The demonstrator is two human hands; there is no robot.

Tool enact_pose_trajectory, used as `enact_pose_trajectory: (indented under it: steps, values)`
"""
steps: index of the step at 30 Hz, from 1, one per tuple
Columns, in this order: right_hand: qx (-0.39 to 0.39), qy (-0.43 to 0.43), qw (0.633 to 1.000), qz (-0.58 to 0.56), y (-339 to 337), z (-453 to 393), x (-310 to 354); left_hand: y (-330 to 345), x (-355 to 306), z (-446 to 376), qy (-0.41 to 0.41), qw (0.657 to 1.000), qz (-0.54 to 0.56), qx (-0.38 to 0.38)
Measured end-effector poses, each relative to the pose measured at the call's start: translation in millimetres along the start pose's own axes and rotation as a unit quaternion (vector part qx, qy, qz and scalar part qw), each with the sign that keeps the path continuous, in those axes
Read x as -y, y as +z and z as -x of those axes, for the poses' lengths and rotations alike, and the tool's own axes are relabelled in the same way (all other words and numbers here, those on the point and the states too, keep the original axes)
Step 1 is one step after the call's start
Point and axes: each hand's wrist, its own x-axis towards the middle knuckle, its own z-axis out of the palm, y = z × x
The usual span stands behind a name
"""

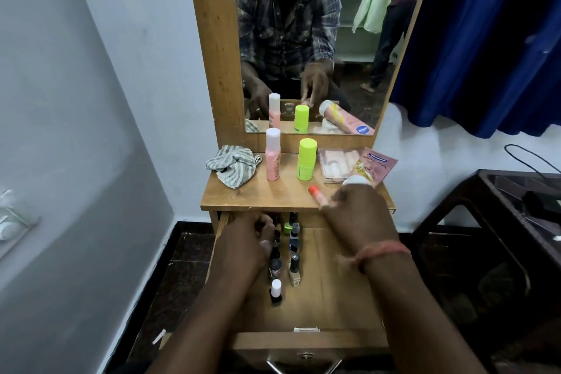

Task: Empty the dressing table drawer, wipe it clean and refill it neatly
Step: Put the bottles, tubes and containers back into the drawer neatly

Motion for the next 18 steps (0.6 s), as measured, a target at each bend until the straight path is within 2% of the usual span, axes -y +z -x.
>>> enact_pose_trajectory:
  steps: [3, 7, 10, 12, 16, 18]
  values:
    - [0.086, 0.028, 0.994, -0.055, 14, 19, -27, -5, -24, -8, 0.042, 0.997, 0.047, -0.048]
    - [0.153, 0.030, 0.982, -0.109, 20, 15, -47, -4, -85, -37, 0.130, 0.989, 0.015, -0.067]
    - [0.207, 0.033, 0.968, -0.136, 21, 19, -53, 2, -125, -62, 0.181, 0.972, -0.107, -0.105]
    - [0.223, 0.028, 0.965, -0.136, 22, 17, -54, 5, -142, -79, 0.198, 0.957, -0.187, -0.102]
    - [0.249, 0.012, 0.962, -0.115, 19, 4, -57, 14, -155, -102, 0.146, 0.928, -0.341, -0.047]
    - [0.268, 0.010, 0.958, -0.100, 21, 0, -59, 19, -152, -103, 0.142, 0.917, -0.370, -0.032]
